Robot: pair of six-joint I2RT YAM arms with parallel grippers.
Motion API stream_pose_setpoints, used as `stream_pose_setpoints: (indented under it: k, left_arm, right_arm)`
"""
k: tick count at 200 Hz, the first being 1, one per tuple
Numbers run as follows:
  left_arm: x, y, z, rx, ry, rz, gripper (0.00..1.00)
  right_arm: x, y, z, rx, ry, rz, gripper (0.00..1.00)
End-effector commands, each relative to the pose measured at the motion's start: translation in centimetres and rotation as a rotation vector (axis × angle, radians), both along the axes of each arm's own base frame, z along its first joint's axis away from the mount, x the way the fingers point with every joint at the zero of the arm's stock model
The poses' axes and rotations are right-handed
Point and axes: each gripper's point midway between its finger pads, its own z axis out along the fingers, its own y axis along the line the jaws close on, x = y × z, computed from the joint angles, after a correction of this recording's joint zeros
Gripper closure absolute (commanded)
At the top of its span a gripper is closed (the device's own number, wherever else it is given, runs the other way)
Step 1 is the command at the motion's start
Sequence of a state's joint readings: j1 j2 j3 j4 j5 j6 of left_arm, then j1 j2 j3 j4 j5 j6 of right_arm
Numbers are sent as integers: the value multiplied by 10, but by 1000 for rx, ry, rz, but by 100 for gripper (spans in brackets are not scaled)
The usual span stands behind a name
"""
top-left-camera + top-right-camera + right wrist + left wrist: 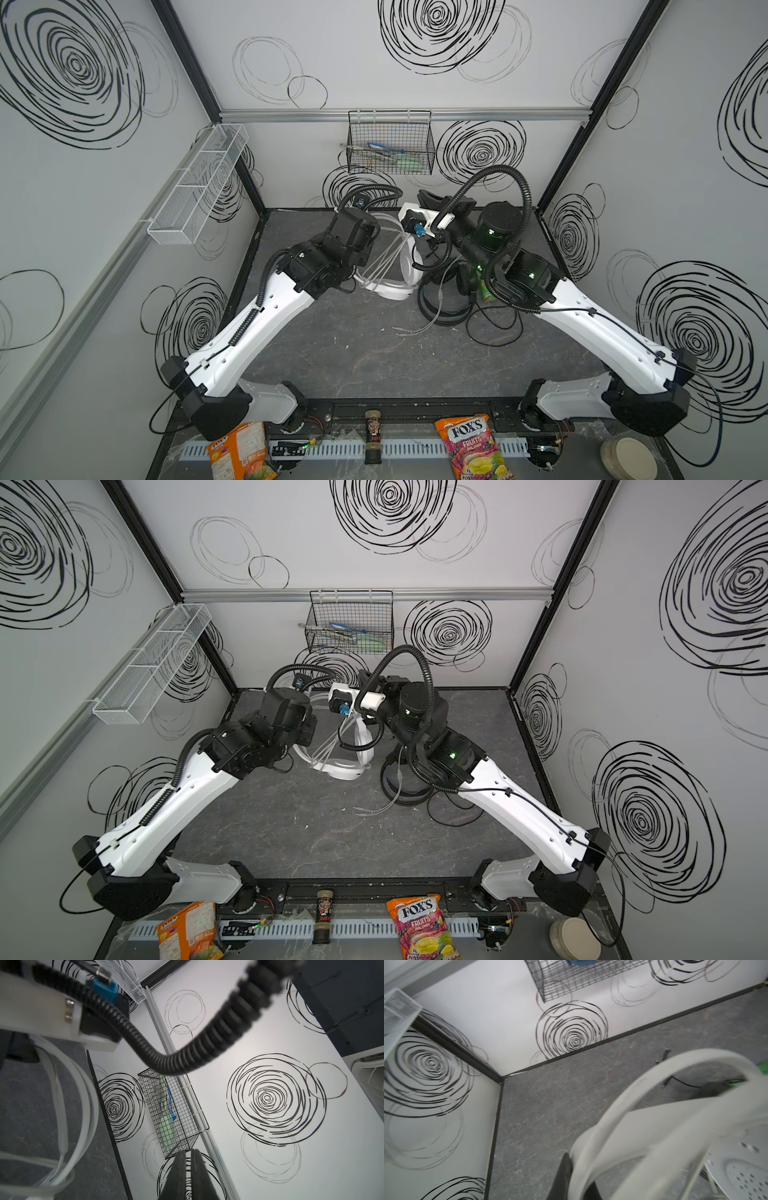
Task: Wrap the headphones
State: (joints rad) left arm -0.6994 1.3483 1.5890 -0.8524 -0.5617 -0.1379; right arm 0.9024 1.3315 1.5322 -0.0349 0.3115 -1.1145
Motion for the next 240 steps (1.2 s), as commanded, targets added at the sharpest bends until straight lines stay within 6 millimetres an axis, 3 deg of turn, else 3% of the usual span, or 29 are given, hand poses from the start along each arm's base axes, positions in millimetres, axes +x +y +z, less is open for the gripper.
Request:
stream_pose_setpoints:
  k: [1,47,90,145,199,240]
  left_arm:
    - [-19,-30,-3,-134,54,-119,100]
    - [-44,-57,-19,-183,124,-226,100]
    - [-50,-62,-4,-274,106,-254,100]
    - [-68,-74,17,-392,91,-363,100]
    - [-87,-84,28,-471,76,-480,100]
    - [-88,-85,35,-496,58,-493,100]
  right_arm:
    - [-1,-12,45,134,-71,-20,90]
    - [9,-34,60,230,-55,-67,93]
    - [20,-47,47,279,1,-102,94]
    - [46,-84,37,482,134,-128,93]
    - [53,-103,31,550,162,-154,89]
    - [54,-123,30,638,182,-134,84]
